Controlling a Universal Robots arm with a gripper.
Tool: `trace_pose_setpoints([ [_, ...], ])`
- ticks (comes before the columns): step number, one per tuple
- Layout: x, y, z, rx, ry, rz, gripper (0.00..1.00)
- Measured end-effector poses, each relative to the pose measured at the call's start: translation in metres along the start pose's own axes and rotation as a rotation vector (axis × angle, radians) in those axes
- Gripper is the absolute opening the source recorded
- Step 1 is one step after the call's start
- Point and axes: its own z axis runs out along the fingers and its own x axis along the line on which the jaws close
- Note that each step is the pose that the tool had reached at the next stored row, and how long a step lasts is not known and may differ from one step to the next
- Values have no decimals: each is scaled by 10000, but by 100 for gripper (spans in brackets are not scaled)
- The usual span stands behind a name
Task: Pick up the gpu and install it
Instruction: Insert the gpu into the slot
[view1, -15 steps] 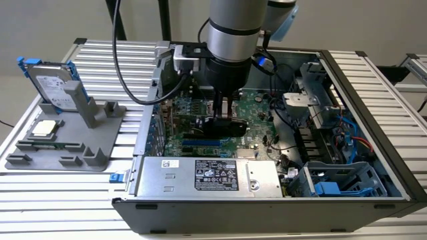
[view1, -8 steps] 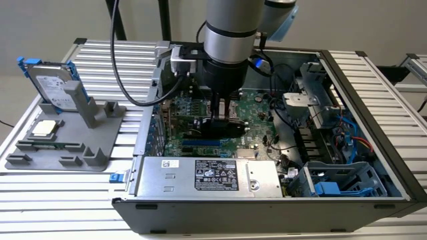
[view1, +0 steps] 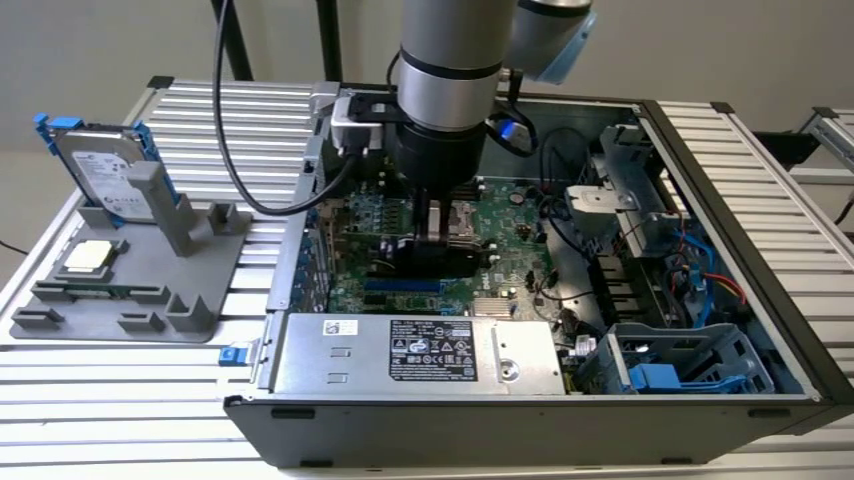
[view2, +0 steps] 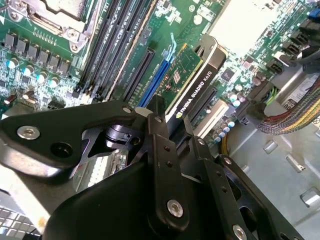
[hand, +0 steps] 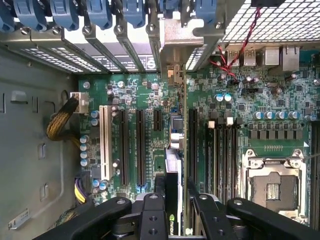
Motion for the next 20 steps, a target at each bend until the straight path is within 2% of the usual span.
trace_pose_setpoints([
  [8, 30, 24, 20, 0, -1, 0, 0],
  [20, 32, 63, 77, -1, 1, 1, 0],
])
